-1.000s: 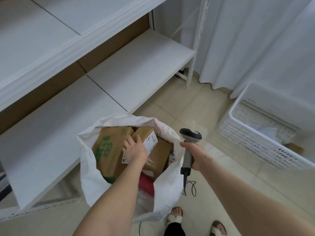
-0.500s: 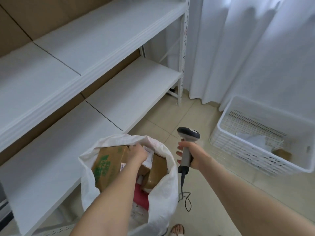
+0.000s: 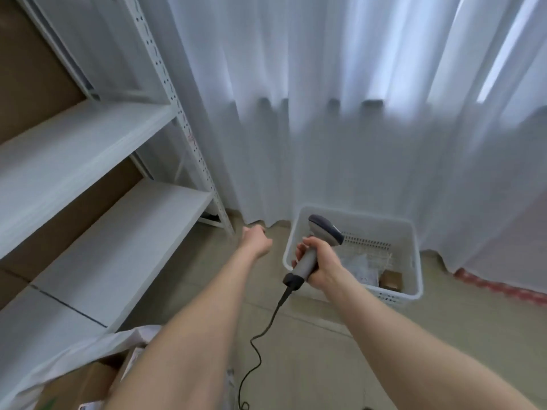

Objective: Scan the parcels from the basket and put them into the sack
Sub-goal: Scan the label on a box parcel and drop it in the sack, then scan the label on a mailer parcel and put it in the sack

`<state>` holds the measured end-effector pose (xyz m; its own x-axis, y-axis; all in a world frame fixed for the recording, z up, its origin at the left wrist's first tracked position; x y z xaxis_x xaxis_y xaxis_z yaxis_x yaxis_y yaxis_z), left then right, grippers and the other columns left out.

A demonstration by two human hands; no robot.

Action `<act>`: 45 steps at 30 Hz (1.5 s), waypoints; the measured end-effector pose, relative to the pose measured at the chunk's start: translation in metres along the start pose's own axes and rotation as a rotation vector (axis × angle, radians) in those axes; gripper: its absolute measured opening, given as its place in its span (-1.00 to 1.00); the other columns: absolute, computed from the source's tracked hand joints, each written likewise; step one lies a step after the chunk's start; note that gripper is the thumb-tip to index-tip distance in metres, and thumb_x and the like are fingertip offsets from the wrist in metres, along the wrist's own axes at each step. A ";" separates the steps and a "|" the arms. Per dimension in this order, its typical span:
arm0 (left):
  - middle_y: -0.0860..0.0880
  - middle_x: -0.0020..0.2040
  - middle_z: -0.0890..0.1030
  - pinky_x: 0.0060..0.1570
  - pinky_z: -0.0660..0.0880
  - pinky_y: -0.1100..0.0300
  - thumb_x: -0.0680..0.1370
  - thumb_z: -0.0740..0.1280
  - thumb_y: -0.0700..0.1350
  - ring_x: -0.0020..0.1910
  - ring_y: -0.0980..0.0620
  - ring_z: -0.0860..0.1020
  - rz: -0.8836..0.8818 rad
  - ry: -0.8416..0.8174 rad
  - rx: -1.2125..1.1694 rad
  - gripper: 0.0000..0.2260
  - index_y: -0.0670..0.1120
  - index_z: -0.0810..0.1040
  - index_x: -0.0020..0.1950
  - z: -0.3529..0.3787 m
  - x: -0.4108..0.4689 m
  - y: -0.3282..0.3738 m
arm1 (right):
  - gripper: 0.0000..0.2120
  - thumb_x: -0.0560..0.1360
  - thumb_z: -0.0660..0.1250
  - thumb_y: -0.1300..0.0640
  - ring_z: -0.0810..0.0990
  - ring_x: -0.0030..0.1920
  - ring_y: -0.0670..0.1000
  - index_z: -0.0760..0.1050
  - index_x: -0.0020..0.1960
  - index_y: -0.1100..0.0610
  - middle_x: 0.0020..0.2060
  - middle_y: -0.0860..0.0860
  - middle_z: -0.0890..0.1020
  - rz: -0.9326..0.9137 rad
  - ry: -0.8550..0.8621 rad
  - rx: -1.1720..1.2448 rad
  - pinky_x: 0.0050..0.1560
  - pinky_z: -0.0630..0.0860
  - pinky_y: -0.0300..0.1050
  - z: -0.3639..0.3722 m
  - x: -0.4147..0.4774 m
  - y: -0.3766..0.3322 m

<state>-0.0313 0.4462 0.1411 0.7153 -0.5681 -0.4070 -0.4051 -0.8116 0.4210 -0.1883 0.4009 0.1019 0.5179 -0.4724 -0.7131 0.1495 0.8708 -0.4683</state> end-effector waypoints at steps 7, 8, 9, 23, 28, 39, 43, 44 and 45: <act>-0.21 0.39 0.30 0.32 0.31 0.09 0.56 0.23 -0.15 0.34 -0.17 0.37 0.119 -0.074 0.087 -0.60 -0.14 0.37 0.40 0.079 0.029 0.162 | -0.89 0.51 0.28 0.28 0.50 -0.39 -0.06 0.46 -0.19 0.17 -0.44 0.00 0.53 -0.028 0.096 0.110 -0.25 0.48 -0.12 -0.103 0.035 -0.123; -0.21 0.39 0.30 0.33 0.32 0.08 0.56 0.23 -0.15 0.34 -0.17 0.37 0.128 -0.082 0.104 -0.60 -0.13 0.37 0.40 0.088 0.037 0.177 | -0.88 0.51 0.28 0.28 0.50 -0.40 -0.06 0.45 -0.20 0.16 -0.46 0.00 0.53 -0.026 0.103 0.123 -0.26 0.48 -0.12 -0.111 0.041 -0.135; -0.20 0.38 0.31 0.33 0.32 0.08 0.56 0.24 -0.14 0.34 -0.17 0.37 0.136 -0.093 0.118 -0.61 -0.13 0.38 0.39 0.098 0.045 0.191 | -0.88 0.51 0.28 0.28 0.50 -0.41 -0.06 0.45 -0.20 0.16 -0.47 -0.01 0.53 -0.023 0.109 0.138 -0.26 0.48 -0.12 -0.119 0.047 -0.146; -0.22 0.46 0.24 0.36 0.33 0.01 0.58 0.23 -0.15 0.36 -0.21 0.36 0.149 -0.377 0.239 -0.60 -0.17 0.36 0.42 0.282 0.239 0.291 | -0.88 0.51 0.34 0.21 0.53 -0.34 -0.01 0.49 -0.19 0.21 -0.41 0.04 0.56 0.096 0.377 0.219 -0.20 0.54 -0.05 -0.273 0.235 -0.254; -0.21 0.45 0.27 0.33 0.37 0.04 0.59 0.22 -0.15 0.33 -0.18 0.40 0.120 -0.499 0.312 -0.60 -0.15 0.35 0.43 0.371 0.300 0.283 | -0.89 0.51 0.35 0.22 0.55 -0.33 0.01 0.48 -0.16 0.23 -0.41 0.08 0.57 0.199 0.460 0.200 -0.13 0.55 -0.05 -0.330 0.317 -0.246; -0.14 0.41 0.38 0.25 0.36 0.17 0.58 0.24 -0.20 0.34 -0.09 0.41 0.084 -0.740 0.248 -0.59 -0.15 0.34 0.44 0.605 0.382 0.221 | -0.80 0.46 0.38 0.27 0.54 -0.14 0.17 0.48 0.07 0.26 -0.11 0.21 0.55 0.446 0.584 -0.360 -0.16 0.57 0.07 -0.475 0.487 -0.168; -0.15 0.37 0.44 0.30 0.39 0.10 0.57 0.19 -0.28 0.32 -0.11 0.44 -0.032 -0.815 0.141 -0.61 -0.15 0.38 0.41 0.688 0.391 0.191 | -0.69 0.39 0.42 0.28 0.62 -0.02 0.21 0.51 0.11 0.30 -0.01 0.22 0.62 0.452 0.563 -0.558 0.07 0.59 0.10 -0.521 0.550 -0.150; -0.16 0.36 0.45 0.30 0.39 0.08 0.57 0.18 -0.30 0.31 -0.12 0.45 -0.062 -0.823 0.110 -0.60 -0.15 0.38 0.42 0.705 0.394 0.185 | -0.63 0.37 0.43 0.25 0.62 0.04 0.22 0.50 0.15 0.31 0.03 0.23 0.62 0.437 0.592 -0.591 0.12 0.58 0.14 -0.533 0.563 -0.149; -0.16 0.36 0.45 0.30 0.40 0.05 0.58 0.16 -0.30 0.31 -0.13 0.45 -0.088 -0.830 0.076 -0.60 -0.14 0.37 0.43 0.720 0.395 0.182 | -0.57 0.35 0.44 0.22 0.61 0.07 0.22 0.50 0.18 0.32 0.07 0.23 0.61 0.428 0.621 -0.616 0.14 0.57 0.15 -0.543 0.573 -0.148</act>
<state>-0.2324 -0.0239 -0.5272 0.1066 -0.3939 -0.9130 -0.4260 -0.8478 0.3160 -0.3714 -0.0727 -0.5205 -0.1368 -0.2736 -0.9521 -0.5064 0.8454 -0.1702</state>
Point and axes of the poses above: each hand's wrist, its own x-axis towards the middle knuckle, its own z-axis out of the palm, y = z × x, the point moved 9 cm from there along x, towards the middle knuckle
